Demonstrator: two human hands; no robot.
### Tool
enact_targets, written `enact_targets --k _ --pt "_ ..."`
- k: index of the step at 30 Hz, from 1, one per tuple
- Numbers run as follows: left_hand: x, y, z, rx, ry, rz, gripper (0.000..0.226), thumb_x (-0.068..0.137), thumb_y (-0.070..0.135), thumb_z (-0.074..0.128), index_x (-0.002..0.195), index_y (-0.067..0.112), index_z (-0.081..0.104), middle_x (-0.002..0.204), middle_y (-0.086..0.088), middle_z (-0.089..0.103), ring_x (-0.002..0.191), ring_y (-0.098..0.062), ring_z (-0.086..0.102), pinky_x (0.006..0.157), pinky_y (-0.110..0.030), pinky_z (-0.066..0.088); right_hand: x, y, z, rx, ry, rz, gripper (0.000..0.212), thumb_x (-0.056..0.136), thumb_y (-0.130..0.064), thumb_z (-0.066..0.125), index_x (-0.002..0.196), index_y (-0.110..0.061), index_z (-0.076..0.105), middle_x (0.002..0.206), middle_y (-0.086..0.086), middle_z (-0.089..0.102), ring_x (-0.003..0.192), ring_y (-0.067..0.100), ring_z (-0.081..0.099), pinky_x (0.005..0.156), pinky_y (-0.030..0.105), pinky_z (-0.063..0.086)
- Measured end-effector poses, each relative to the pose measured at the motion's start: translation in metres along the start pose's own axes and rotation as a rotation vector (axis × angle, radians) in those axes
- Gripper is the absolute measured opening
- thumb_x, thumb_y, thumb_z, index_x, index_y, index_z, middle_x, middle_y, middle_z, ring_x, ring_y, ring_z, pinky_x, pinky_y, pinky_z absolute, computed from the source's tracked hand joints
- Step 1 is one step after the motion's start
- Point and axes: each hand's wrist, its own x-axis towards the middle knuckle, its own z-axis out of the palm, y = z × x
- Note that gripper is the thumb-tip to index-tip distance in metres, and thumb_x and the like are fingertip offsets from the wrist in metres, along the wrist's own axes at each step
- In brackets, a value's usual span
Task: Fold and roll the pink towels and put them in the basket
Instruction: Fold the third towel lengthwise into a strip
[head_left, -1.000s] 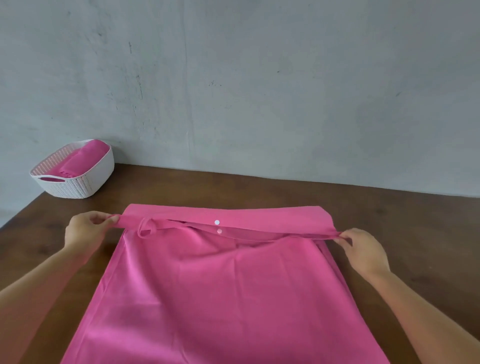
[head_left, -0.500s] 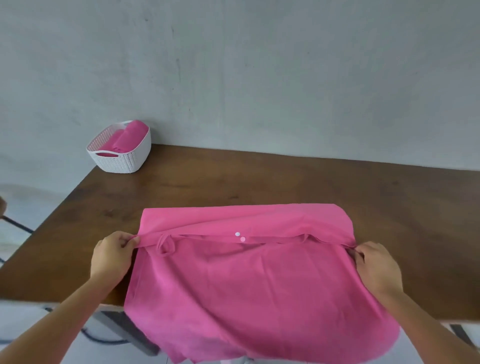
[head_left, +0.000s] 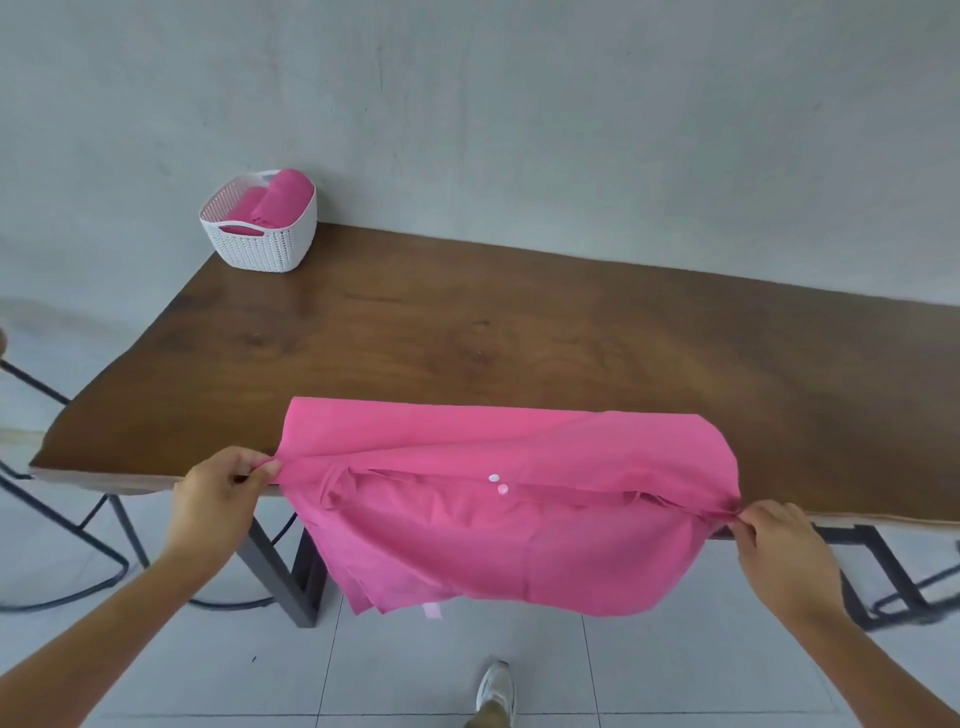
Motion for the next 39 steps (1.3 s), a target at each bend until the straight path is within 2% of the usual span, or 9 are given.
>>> enact_targets --k 4,8,12,17,22,27,31,36,39 --pt "-0.016 -0.018 -0.006 0.030 -0.067 -0.014 0.014 0.095 0.024 0.071 0.081 0.025 0.070 0.074 -0.001 0.069 0.073 -0.025 0.062 0.069 -0.037 0.048 -0.030 0.003 -0.005 -0.095 -0.022 -0.042 0.015 0.074 0.005 0.078 0.072 -0.008 0.072 0.072 0.005 0.066 0.071 0.031 0.059 0.056 0.038 0.050" --pt "-0.032 -0.038 -0.011 0.057 -0.061 -0.077 0.017 0.094 0.023 0.071 0.078 0.024 0.070 0.069 0.001 0.065 0.072 -0.023 0.058 0.066 -0.034 0.041 -0.052 0.004 0.000 -0.138 -0.099 -0.039 0.015 0.072 0.004 0.081 0.072 -0.009 0.073 0.069 0.003 0.065 0.069 0.030 0.060 0.052 0.034 0.046" --pt "-0.031 -0.045 -0.019 0.086 -0.077 -0.105 0.015 0.095 0.022 0.069 0.081 0.018 0.073 0.068 0.002 0.062 0.067 -0.019 0.053 0.061 -0.032 0.039 -0.049 0.006 -0.005 -0.098 -0.145 -0.019 0.033 0.069 0.010 0.079 0.058 -0.014 0.059 0.059 -0.007 0.048 0.061 0.022 0.050 0.049 0.029 0.040" --pt "-0.026 -0.051 -0.022 0.050 -0.048 -0.123 0.016 0.095 0.025 0.070 0.079 0.022 0.071 0.074 -0.007 0.066 0.070 -0.026 0.056 0.064 -0.036 0.043 -0.045 -0.007 -0.015 -0.064 -0.139 0.038 0.027 0.081 -0.003 0.076 0.061 -0.014 0.061 0.062 -0.009 0.047 0.063 0.021 0.050 0.052 0.030 0.037" --pt "-0.023 -0.046 -0.029 0.000 -0.061 -0.095 0.015 0.094 0.030 0.071 0.084 0.019 0.073 0.074 -0.008 0.067 0.070 -0.028 0.059 0.065 -0.036 0.045 -0.038 0.004 -0.011 -0.052 -0.117 0.030 0.021 0.088 -0.012 0.074 0.069 -0.014 0.068 0.067 -0.010 0.049 0.068 0.022 0.054 0.058 0.036 0.049" --pt "-0.027 -0.034 -0.032 -0.092 -0.079 -0.074 0.017 0.093 0.023 0.072 0.080 0.011 0.073 0.077 -0.012 0.070 0.079 -0.036 0.064 0.074 -0.039 0.046 -0.034 0.004 -0.014 0.084 -0.126 0.116 0.023 0.101 -0.023 0.054 0.084 -0.018 0.069 0.081 -0.008 0.057 0.083 0.027 0.061 0.069 0.041 0.051" --pt "-0.028 -0.020 -0.033 -0.163 -0.060 -0.059 0.010 0.093 0.016 0.072 0.084 0.013 0.074 0.088 -0.002 0.074 0.088 -0.018 0.066 0.084 -0.035 0.044 -0.027 -0.002 -0.023 0.303 -0.120 0.303 0.029 0.099 -0.023 0.059 0.074 -0.010 0.066 0.069 0.001 0.064 0.069 0.026 0.060 0.064 0.041 0.049" --pt "-0.020 -0.009 -0.028 -0.189 -0.012 -0.007 0.008 0.094 0.014 0.071 0.086 0.014 0.071 0.090 -0.003 0.072 0.089 -0.021 0.065 0.084 -0.031 0.046 -0.015 -0.009 -0.031 0.455 -0.077 0.402 0.019 0.099 -0.022 0.060 0.083 -0.016 0.068 0.076 0.002 0.068 0.075 0.026 0.063 0.066 0.039 0.045" --pt "-0.010 -0.003 -0.024 -0.172 0.033 0.022 0.010 0.095 0.013 0.069 0.085 0.015 0.069 0.086 -0.010 0.070 0.082 -0.031 0.064 0.075 -0.027 0.049 -0.007 -0.015 -0.033 0.484 -0.056 0.399 0.013 0.102 -0.020 0.052 0.096 -0.016 0.063 0.087 0.002 0.066 0.081 0.026 0.061 0.069 0.037 0.042"
